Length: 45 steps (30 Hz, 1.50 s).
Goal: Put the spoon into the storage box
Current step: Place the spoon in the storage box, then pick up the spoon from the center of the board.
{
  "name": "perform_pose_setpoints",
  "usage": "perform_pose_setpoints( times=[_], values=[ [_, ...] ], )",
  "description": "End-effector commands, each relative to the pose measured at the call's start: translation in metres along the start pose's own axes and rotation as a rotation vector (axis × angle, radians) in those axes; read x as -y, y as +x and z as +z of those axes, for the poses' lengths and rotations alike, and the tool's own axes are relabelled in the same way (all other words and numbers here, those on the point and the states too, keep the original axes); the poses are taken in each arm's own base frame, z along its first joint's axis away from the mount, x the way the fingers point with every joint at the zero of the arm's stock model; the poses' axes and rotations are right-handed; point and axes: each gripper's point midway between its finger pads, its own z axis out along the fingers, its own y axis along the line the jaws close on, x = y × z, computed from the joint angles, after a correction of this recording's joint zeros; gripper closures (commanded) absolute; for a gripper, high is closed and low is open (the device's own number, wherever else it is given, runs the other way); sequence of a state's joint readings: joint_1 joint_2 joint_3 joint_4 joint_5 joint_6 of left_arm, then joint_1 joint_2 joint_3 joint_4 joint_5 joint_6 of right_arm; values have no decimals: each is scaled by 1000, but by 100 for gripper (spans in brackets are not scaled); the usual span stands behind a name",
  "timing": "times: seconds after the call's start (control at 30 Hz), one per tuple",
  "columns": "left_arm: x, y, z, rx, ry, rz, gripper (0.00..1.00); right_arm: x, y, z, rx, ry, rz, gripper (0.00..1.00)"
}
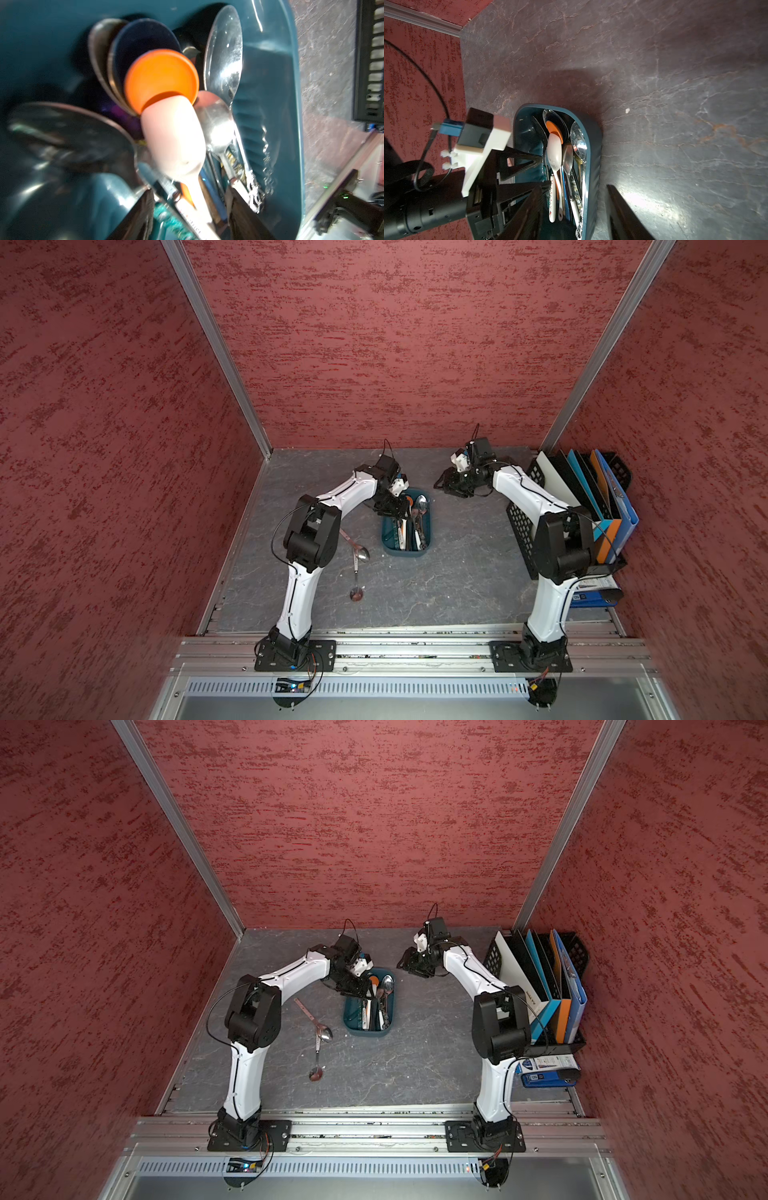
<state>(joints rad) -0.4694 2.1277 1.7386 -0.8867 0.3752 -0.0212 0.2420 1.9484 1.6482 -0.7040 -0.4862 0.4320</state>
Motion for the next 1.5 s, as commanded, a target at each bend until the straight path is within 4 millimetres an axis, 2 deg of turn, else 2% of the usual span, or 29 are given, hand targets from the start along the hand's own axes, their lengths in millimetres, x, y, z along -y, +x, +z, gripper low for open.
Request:
perform_pose_setpoints(
  times=[0.0, 0.13, 0.23, 0.3, 0.4, 0.5, 0.63, 0.8, 1.07, 1.37, 1.47],
  values=[
    [-8, 2, -50, 70, -135, 138, 36, -7, -9, -15, 39, -12, -36, 49],
    [-43, 24, -78, 60, -328, 257, 32, -12, -11, -17, 50, -30, -66, 49],
    [-71, 43, -89, 36, -444, 269, 25, -13, -11, -17, 51, -38, -75, 49],
    [-88, 56, -95, -9, -489, 142, 23, -13, -10, -17, 48, -39, -72, 49],
    [-98, 74, -96, -58, -459, -119, 26, -11, -8, -15, 42, -35, -63, 49],
    [-99, 88, -90, -74, -413, -342, 27, -10, -6, -13, 40, -39, -58, 49],
    [-96, 103, -77, -79, -390, -555, 28, -9, -3, -11, 37, -46, -50, 49],
    [-107, 118, -70, -66, -423, -784, 28, -6, 2, -10, 34, -52, -47, 49],
    [-137, 131, -65, -9, -471, -1054, 31, -1, 11, -6, 30, -59, -50, 49],
    [-155, 115, -45, 28, -471, -1121, 36, 3, 13, -3, 22, -46, -64, 49],
    [-158, 118, -39, 16, -478, -1137, 39, 4, 11, -4, 23, -38, -71, 49]
  ],
)
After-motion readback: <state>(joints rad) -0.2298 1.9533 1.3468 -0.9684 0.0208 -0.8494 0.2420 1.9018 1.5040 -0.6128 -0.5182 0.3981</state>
